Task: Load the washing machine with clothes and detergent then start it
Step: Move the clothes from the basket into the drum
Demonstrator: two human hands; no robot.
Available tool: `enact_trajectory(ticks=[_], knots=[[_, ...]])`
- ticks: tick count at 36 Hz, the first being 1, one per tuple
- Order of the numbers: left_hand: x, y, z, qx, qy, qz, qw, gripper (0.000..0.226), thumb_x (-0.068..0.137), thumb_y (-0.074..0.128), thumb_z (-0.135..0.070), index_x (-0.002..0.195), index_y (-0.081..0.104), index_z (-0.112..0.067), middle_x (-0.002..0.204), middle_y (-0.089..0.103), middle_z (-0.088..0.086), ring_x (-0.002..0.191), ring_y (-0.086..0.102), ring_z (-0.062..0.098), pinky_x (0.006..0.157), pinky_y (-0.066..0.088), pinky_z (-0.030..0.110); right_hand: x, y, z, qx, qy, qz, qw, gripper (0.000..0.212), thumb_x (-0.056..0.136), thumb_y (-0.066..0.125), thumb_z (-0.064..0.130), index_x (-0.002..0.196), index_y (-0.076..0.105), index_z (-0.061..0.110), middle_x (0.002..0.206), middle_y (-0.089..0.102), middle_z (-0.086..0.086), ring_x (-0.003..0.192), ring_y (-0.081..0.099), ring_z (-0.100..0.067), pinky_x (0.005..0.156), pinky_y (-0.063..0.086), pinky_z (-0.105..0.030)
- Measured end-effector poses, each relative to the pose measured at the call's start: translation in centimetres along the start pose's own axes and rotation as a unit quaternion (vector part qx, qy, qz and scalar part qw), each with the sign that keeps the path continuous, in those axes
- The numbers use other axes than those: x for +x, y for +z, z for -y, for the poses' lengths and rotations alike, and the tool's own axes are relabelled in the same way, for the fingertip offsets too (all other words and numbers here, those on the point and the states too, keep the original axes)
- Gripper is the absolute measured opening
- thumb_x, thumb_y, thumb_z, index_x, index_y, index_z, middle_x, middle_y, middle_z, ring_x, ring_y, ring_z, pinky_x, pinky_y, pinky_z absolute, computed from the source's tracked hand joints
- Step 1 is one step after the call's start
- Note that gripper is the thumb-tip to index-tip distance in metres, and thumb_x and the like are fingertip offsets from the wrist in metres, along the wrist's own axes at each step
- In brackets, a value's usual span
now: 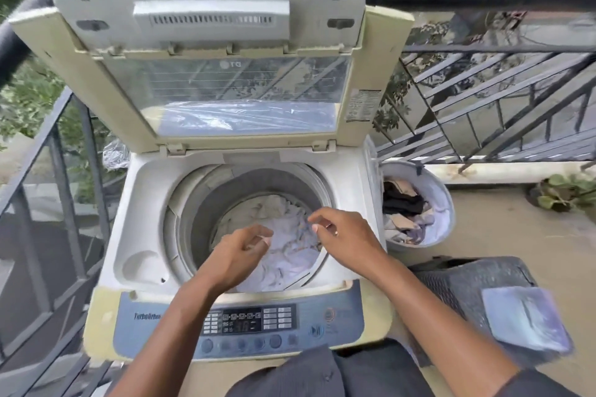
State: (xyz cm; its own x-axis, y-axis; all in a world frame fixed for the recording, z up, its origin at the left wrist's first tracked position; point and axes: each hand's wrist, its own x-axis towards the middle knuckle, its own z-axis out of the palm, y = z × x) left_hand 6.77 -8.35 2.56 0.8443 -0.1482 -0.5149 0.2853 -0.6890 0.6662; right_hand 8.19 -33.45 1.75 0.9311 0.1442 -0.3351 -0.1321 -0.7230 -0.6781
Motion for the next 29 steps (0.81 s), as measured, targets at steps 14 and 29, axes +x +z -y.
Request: enact_trajectory(ticks=[14,29], knots=[[4.8,5.9,-15.1,-0.052,0.096,0.044,0.993,0.031,0.094,0.054,-0.047,0.119,0.07,-0.04,0.107,0.077,-0.006,0.093,0.075,0.015,0.086,0.063,0.047,-1.6,-9.1,-11.0,0.131,0.086,-0.188,0.97,0.02,0.094,0.065,0.015,0.101,0.075,0.031,0.085,0.072,0.012,0.076,0.063,0.002,0.069,0.051,-0.019],[21.6,21.7,-25.0,0.042,0.032,0.111,0.992,0.021,0.102,0.059,-0.031,0.118,0.072,-0.033,0.116,0.074,-0.01,0.098,0.07,0.007,0.089,0.056,0.029,7.1,-13.2,-31.7,0.173,0.222,-0.125,0.951,0.03,0.083,0.052,0.024,0.103,0.07,0.037,0.097,0.074,0.012,0.087,0.072,-0.009,0.084,0.06,-0.037]])
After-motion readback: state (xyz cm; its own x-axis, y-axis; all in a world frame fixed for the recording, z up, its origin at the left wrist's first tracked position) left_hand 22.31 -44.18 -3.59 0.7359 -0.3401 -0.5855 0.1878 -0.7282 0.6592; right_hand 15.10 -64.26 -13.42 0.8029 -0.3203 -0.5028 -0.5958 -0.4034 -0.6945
